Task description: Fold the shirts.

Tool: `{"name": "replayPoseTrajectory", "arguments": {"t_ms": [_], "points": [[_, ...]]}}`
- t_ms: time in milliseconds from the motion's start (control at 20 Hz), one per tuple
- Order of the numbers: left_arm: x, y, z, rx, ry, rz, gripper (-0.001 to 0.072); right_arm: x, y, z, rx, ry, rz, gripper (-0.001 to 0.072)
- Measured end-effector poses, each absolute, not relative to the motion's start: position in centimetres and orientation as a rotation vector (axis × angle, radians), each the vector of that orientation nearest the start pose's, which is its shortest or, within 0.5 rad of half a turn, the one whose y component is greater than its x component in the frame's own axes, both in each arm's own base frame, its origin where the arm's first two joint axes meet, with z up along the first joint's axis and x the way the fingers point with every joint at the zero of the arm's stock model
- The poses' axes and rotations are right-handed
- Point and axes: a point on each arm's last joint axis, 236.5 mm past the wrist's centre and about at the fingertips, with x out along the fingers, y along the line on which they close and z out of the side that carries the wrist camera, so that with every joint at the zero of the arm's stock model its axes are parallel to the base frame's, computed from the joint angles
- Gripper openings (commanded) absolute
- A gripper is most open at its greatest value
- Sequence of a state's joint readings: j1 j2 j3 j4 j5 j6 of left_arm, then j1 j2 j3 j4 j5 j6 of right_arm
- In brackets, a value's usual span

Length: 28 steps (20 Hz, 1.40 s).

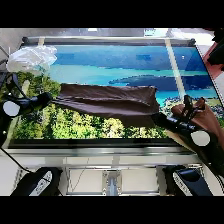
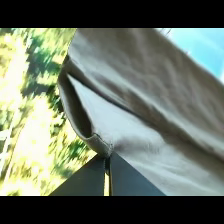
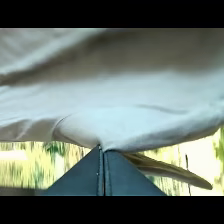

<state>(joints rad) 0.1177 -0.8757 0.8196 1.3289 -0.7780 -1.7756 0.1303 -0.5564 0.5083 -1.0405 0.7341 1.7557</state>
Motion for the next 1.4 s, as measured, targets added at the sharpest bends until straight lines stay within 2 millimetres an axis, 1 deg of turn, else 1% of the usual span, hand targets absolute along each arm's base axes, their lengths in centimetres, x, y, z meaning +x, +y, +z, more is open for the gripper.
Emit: {"name": "replayPoseTrajectory", "arguments": {"t_ms": [100, 150, 250, 350, 450, 600, 700, 800, 900, 1000, 1100, 1150, 1200, 1250, 1300, 1350, 1400], "points": [[38.0, 0.1, 8.8, -0.434, 0.779, 0.074, 0.0013, 30.3, 11.5, 8.1, 0.594, 0.790, 0.232, 0.0022], [38.8, -0.1, 9.5, -0.410, 0.761, 0.056, 0.0012, 31.2, 11.4, 8.8, 0.569, 0.780, 0.233, 0.0021], [40.4, -0.5, 10.2, -0.365, 0.748, 0.030, 0.0012, 33.5, 11.0, 9.7, 0.517, 0.764, 0.222, 0.0021], [42.8, -0.4, 10.0, -0.315, 0.759, 0.023, 0.0013, 36.4, 10.3, 9.8, 0.468, 0.754, 0.195, 0.0021], [45.0, -0.1, 8.5, -0.279, 0.800, 0.029, 0.0013, 39.5, 9.1, 9.3, 0.440, 0.752, 0.154, 0.0021], [48.1, 0.3, 5.4, -0.247, 0.876, 0.040, 0.0013, 44.0, 6.8, 7.3, 0.441, 0.766, 0.082, 0.0021], [49.5, 0.2, 2.9, -0.236, 0.932, 0.041, 0.0013, 46.4, 5.8, 5.2, 0.450, 0.786, 0.055, 0.0021], [50.6, 0.0, 0.5, -0.224, 0.974, 0.038, 0.0013, 48.2, 5.4, 2.8, 0.458, 0.812, 0.041, 0.0021], [51.5, -0.4, -1.3, -0.215, 0.995, 0.034, 0.0013, 49.6, 5.2, 0.3, 0.468, 0.843, 0.032, 0.0022], [52.1, -0.7, -2.6, -0.207, 1.004, 0.029, 0.0014, 50.3, 5.1, -2.0, 0.475, 0.876, 0.023, 0.0022], [52.6, -1.0, -3.5, -0.204, 1.002, 0.025, 0.0015, 50.6, 5.2, -4.0, 0.475, 0.909, 0.018, 0.0022], [52.9, -1.1, -3.7, -0.204, 0.997, 0.024, 0.0016, 50.7, 5.2, -4.7, 0.474, 0.921, 0.017, 0.0023], [53.1, -1.2, -3.9, -0.206, 0.991, 0.024, 0.0033, 50.7, 5.1, -5.3, 0.472, 0.931, 0.015, 0.0024], [53.3, -1.4, -3.9, -0.214, 0.985, 0.021, 0.0202, 50.8, 5.1, -5.6, 0.472, 0.935, 0.015, 0.0025], [53.6, -1.5, -3.9, -0.225, 0.974, 0.020, 0.0492, 50.8, 5.1, -5.8, 0.470, 0.936, 0.016, 0.0047], [53.8, -1.7, -3.7, -0.243, 0.965, 0.018, 0.0685, 50.9, 5.1, -5.9, 0.470, 0.938, 0.016, 0.0180], [54.1, -1.9, -3.5, -0.259, 0.956, 0.015, 0.0689, 50.9, 5.1, -5.9, 0.469, 0.938, 0.018, 0.0415]]}}
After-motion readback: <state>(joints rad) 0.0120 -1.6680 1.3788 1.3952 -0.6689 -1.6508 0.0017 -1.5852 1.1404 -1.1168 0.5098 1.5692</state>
